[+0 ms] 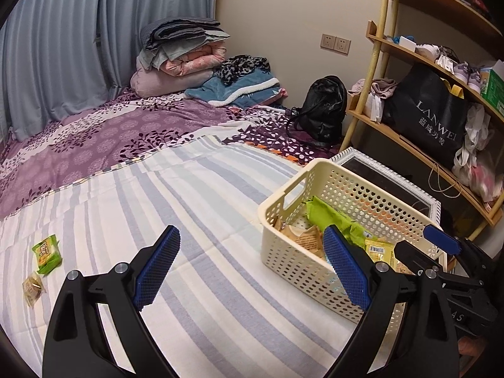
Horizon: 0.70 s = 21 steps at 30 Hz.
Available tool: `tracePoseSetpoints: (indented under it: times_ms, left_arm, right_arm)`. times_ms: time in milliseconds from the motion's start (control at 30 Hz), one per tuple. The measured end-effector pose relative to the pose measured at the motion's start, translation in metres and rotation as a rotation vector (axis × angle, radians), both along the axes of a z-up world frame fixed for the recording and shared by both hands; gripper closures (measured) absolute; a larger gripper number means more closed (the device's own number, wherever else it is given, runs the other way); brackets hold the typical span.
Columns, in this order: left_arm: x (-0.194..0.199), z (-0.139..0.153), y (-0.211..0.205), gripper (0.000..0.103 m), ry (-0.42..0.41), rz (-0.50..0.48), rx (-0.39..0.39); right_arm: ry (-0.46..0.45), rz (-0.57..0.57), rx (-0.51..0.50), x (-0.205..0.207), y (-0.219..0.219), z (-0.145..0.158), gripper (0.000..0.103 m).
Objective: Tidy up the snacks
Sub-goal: 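Move both tools back over the last two snack packets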
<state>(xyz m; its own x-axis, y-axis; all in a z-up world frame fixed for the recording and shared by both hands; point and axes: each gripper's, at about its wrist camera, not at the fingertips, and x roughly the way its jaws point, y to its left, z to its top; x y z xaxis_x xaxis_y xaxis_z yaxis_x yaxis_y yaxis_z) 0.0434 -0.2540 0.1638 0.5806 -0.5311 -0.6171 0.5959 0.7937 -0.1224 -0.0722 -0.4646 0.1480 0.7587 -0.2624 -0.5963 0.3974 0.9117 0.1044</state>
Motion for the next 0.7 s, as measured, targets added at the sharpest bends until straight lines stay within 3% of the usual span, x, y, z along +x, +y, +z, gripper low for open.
tracePoseSetpoints:
  times_ms: [233, 367, 700]
  left_arm:
    - [0.002, -0.002, 0.035, 0.010, -0.001, 0.054, -0.013]
    - [0.003, -0.006, 0.055, 0.005, 0.001, 0.097, -0.015]
    - [0.016, -0.031, 0.107, 0.005, 0.067, 0.205, -0.023]
  right_arm:
    - [0.006, 0.045, -0.015, 0.012, 0.021, 0.003, 0.025]
    - [0.006, 0.070, -0.023, 0.020, 0.034, 0.004, 0.019]
    - [0.036, 0.170, -0.015, 0.044, 0.076, -0.005, 0.018]
